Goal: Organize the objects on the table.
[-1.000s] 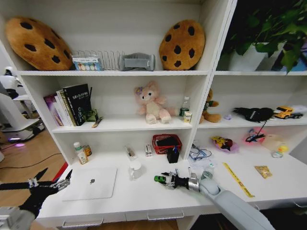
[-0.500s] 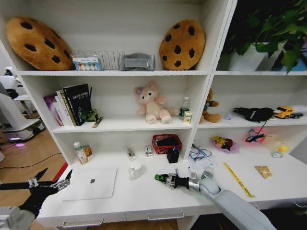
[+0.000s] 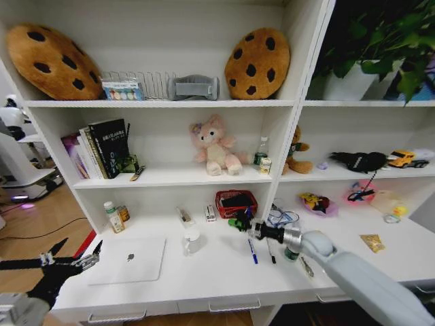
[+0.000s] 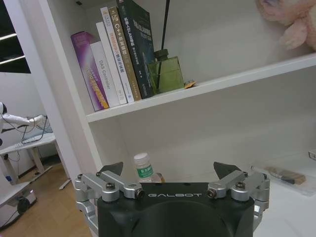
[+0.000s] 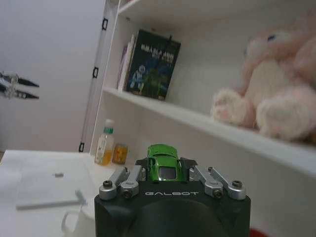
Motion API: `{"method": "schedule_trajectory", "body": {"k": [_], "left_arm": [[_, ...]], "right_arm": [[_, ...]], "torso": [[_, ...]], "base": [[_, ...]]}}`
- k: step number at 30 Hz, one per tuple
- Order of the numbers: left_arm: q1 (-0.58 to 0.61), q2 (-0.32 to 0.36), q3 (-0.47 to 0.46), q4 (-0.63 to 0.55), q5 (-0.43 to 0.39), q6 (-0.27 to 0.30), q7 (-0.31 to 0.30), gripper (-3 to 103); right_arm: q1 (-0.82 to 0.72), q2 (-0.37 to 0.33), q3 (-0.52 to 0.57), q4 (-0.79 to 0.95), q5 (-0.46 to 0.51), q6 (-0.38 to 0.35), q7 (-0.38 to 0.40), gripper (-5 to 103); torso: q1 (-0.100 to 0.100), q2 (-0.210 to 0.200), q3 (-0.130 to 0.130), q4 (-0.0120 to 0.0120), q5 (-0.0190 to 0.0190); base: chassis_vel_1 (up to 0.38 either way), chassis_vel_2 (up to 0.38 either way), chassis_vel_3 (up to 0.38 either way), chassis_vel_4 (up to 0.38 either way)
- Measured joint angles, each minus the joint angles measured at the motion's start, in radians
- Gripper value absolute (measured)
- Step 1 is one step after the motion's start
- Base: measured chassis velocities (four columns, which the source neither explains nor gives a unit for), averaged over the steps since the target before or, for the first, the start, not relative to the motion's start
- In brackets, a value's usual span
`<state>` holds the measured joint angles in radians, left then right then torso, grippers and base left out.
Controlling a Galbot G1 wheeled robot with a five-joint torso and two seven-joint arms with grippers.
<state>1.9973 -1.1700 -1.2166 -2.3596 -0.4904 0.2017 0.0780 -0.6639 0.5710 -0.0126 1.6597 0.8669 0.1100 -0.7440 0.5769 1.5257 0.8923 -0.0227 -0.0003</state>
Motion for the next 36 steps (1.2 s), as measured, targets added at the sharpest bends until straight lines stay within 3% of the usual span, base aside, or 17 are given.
{"method": "schedule_trajectory", "body": {"k": [2,5,6,7,9,10,12,13,16,17,20,21,22,23,27,36], "left_arm": [[0.0,0.0,0.0,0.0,0.0,0.0,0.0,100],[0.0,0.0,0.0,0.0,0.0,0.0,0.0,100],[0.0,0.0,0.0,0.0,0.0,0.0,0.0,100],[0.0,0.0,0.0,0.0,0.0,0.0,0.0,100],[0.0,0.0,0.0,0.0,0.0,0.0,0.0,100],[0.0,0.0,0.0,0.0,0.0,0.0,0.0,100],[0.0,0.0,0.0,0.0,0.0,0.0,0.0,100],[0.0,0.0,0.0,0.0,0.0,0.0,0.0,100],[0.0,0.0,0.0,0.0,0.0,0.0,0.0,100],[0.0,0.0,0.0,0.0,0.0,0.0,0.0,100],[0.0,0.0,0.0,0.0,0.0,0.0,0.0,100],[0.0,0.0,0.0,0.0,0.0,0.0,0.0,100],[0.0,0.0,0.0,0.0,0.0,0.0,0.0,100],[0.0,0.0,0.0,0.0,0.0,0.0,0.0,100],[0.0,0.0,0.0,0.0,0.0,0.0,0.0,100],[0.0,0.0,0.0,0.0,0.0,0.0,0.0,100]], "right_arm": [[0.046,-0.008,-0.023,0.008,0.027,-0.012,0.0,33],[0.336,0.025,-0.21,-0.02,0.114,-0.07,-0.005,33],[0.336,0.025,-0.21,-0.02,0.114,-0.07,-0.005,33],[0.441,0.058,-0.28,-0.051,0.138,-0.08,0.0,33],[0.581,0.14,-0.388,-0.121,0.161,-0.1,0.015,33],[0.581,0.14,-0.388,-0.121,0.161,-0.1,0.015,33],[0.723,0.248,-0.5,-0.211,0.167,-0.107,0.024,33],[0.723,0.248,-0.5,-0.211,0.167,-0.107,0.024,33],[0.858,0.389,-0.639,-0.36,0.174,-0.105,0.038,33],[0.858,0.389,-0.639,-0.36,0.174,-0.105,0.038,33],[0.898,0.504,-0.701,-0.5,0.166,-0.099,0.043,33],[0.898,0.504,-0.701,-0.5,0.166,-0.099,0.043,33],[0.921,0.594,-0.738,-0.589,0.161,-0.091,0.042,33],[0.93,0.639,-0.758,-0.638,0.157,-0.086,0.04,33],[0.938,0.726,-0.786,-0.744,0.141,-0.078,0.035,33],[0.921,0.726,-0.786,-0.789,0.111,-0.069,0.048,33]], "torso": [[0.0,0.0,0.0,0.0001,-0.0004],[0.0,0.0,0.0,-0.0005,0.0011],[0.0,0.0,0.0,-0.0005,0.0011],[0.0,0.0,0.0,-0.0001,-0.0008],[0.0,0.0,0.0,0.0,-0.0001],[0.0,0.0,0.0,0.0,-0.0001],[0.0,0.0,0.0,0.0005,0.0003],[0.0,0.0,0.0,0.0005,0.0003],[0.0,0.0,0.0,0.0006,-0.0002],[0.0,0.0,0.0,0.0006,-0.0002],[0.0,0.0,0.0,-0.0003,0.0004],[0.0,0.0,0.0,-0.0003,0.0004],[0.0,0.0,0.0,0.0,0.0002],[0.0,0.0,0.0,0.0005,-0.0003],[0.0,0.0,0.0,0.0006,-0.0001],[0.0,0.0,0.0,-0.0003,0.0003]], "base": [[0.0,0.0,0.0,0.0],[0.0,0.0,0.0,0.0],[0.0,0.0,0.0,0.0],[0.0,0.0,0.0,0.0],[0.0,0.0,0.0,0.0],[0.0,0.0,0.0,0.0],[0.0,0.0,0.0,0.0],[0.0,0.0,0.0,0.0],[0.0,0.0,0.0,0.0],[0.0,0.0,0.0,0.0],[0.0,0.0,0.0,0.0],[0.0,0.0,0.0,0.0],[0.0,0.0,0.0,0.0],[0.0,0.0,0.0,0.0],[0.0,0.0,0.0,0.0],[0.0,0.0,0.0,0.0]]}}
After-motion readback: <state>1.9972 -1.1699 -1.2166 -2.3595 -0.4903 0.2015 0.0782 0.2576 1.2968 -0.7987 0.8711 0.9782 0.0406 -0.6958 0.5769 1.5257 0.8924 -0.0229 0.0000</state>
